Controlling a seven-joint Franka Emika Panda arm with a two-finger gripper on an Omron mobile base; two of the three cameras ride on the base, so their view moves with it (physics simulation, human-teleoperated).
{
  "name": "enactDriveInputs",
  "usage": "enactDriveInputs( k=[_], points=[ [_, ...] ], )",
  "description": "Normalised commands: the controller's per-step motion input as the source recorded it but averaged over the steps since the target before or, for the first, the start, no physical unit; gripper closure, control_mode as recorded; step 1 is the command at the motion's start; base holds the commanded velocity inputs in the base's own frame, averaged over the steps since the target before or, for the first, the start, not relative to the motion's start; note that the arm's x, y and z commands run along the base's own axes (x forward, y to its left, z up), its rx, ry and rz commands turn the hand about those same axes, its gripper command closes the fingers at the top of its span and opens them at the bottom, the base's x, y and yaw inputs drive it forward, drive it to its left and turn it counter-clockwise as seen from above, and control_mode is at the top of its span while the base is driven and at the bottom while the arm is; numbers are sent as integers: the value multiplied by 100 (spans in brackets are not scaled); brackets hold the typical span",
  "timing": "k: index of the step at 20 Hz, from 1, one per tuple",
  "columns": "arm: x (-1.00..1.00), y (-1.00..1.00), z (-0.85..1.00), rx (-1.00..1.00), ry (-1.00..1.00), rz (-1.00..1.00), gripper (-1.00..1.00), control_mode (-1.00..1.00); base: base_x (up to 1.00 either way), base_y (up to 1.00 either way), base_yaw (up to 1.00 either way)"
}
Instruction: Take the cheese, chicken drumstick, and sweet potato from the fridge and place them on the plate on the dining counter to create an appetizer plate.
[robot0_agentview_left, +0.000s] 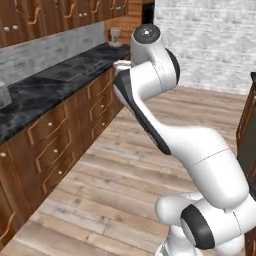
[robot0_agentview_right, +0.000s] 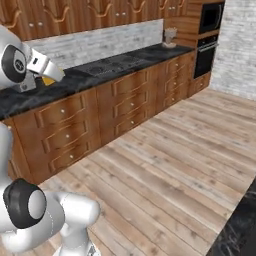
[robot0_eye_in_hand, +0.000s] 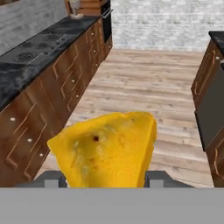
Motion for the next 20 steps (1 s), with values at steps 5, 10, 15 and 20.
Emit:
enactDriveInputs(
  k=[5,10,15,20],
  points=[
    [0,0,0,0,0,0,100,100,33,8,-45],
    [0,0,0,0,0,0,100,100,83,44,-27],
    [0,0,0,0,0,0,100,100,100,47,-23],
    [0,0,0,0,0,0,100,100,88,15,-39]
  ],
)
